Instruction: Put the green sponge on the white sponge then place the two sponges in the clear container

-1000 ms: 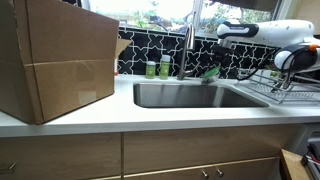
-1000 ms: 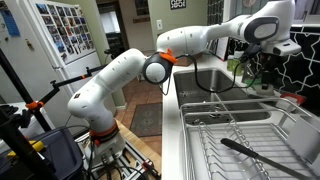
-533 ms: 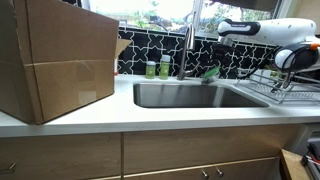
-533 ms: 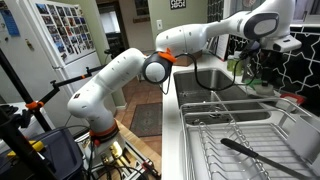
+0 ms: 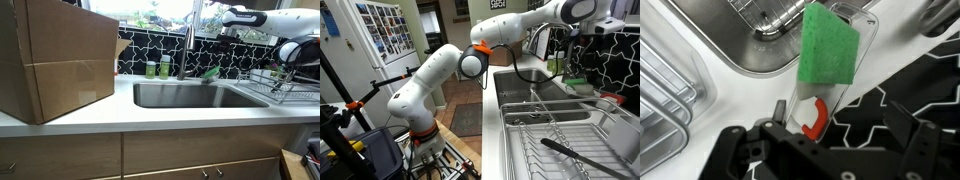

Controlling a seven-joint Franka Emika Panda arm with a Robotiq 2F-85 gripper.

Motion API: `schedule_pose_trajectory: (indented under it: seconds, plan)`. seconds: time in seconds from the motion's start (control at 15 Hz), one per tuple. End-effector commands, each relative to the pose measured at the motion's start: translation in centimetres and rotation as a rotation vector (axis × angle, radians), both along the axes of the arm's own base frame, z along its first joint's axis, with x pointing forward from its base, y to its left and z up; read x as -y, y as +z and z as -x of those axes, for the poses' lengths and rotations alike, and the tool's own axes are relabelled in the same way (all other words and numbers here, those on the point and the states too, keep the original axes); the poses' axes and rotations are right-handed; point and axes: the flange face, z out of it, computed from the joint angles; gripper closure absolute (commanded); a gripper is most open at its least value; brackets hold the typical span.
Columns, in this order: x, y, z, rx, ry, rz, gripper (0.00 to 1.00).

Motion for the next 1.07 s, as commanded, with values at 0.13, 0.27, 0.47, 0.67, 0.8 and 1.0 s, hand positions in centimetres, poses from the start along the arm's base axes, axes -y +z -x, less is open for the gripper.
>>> schedule_pose_trajectory:
  seconds: [0.13,0.27,0.47,0.67,0.8,1.0]
  plan:
    - [-1.0,6.3,4.8,-0.057,0.291,-0.035,0.0]
    - [-0.7,8.3,6.8,-0.073,0.384,-0.016,0.0]
    - [-0.3,11.3,9.3,-0.066,0.457,0.021,0.0]
    - [-1.1,14.3,10.9,-0.046,0.467,0.04,0.0]
    - [-2.4,16.5,11.8,-0.052,0.441,0.043,0.0]
    - [-4.6,19.1,13.3,-0.068,0.439,0.015,0.0]
